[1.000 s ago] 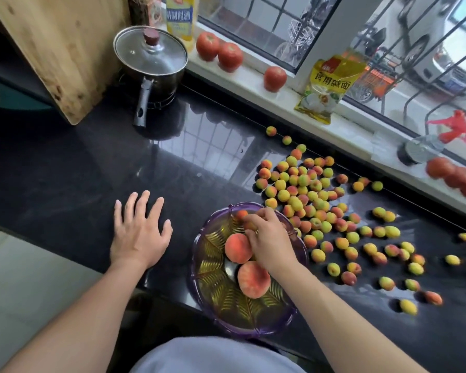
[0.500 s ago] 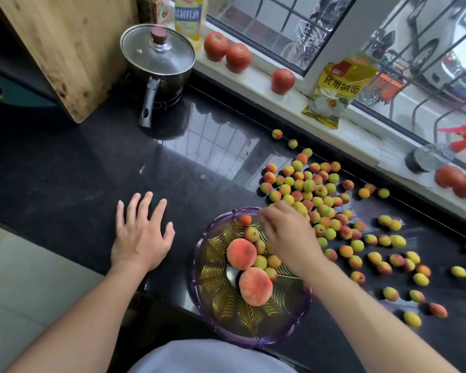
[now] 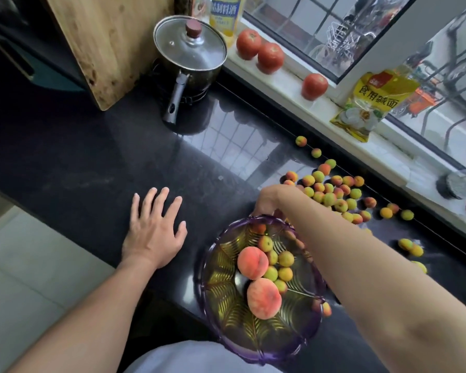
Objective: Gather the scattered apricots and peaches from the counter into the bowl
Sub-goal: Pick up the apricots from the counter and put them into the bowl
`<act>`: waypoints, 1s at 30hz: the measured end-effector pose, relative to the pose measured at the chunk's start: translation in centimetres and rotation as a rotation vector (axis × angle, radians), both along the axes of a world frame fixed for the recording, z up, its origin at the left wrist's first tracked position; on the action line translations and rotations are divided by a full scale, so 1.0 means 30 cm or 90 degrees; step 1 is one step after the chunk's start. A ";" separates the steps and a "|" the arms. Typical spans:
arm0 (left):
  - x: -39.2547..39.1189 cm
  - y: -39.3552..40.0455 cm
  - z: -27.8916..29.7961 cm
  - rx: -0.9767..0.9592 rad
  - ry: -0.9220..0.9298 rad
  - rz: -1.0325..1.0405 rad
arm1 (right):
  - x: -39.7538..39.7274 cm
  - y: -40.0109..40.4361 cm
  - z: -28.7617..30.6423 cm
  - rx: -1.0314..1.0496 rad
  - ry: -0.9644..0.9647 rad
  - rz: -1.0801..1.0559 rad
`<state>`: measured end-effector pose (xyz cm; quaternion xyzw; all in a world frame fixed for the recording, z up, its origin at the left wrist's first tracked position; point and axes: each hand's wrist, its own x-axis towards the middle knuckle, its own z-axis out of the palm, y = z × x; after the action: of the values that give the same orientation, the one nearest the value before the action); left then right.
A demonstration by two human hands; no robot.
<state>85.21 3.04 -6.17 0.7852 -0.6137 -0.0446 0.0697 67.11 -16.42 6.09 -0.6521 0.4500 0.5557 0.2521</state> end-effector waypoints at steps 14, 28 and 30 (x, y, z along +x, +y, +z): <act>-0.001 0.003 0.003 -0.001 -0.005 -0.003 | -0.148 -0.033 0.077 -0.219 -0.473 -0.529; -0.023 0.011 0.031 -0.001 0.012 0.019 | -0.552 0.524 0.129 0.076 -0.723 -1.141; -0.024 0.011 0.035 0.002 0.014 0.025 | -0.553 0.531 0.114 -0.068 -0.686 -0.983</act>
<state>84.50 3.36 -5.12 0.7968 -0.5971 -0.0529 0.0763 50.51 -0.48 9.51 -0.3532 0.6051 -0.1629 0.6946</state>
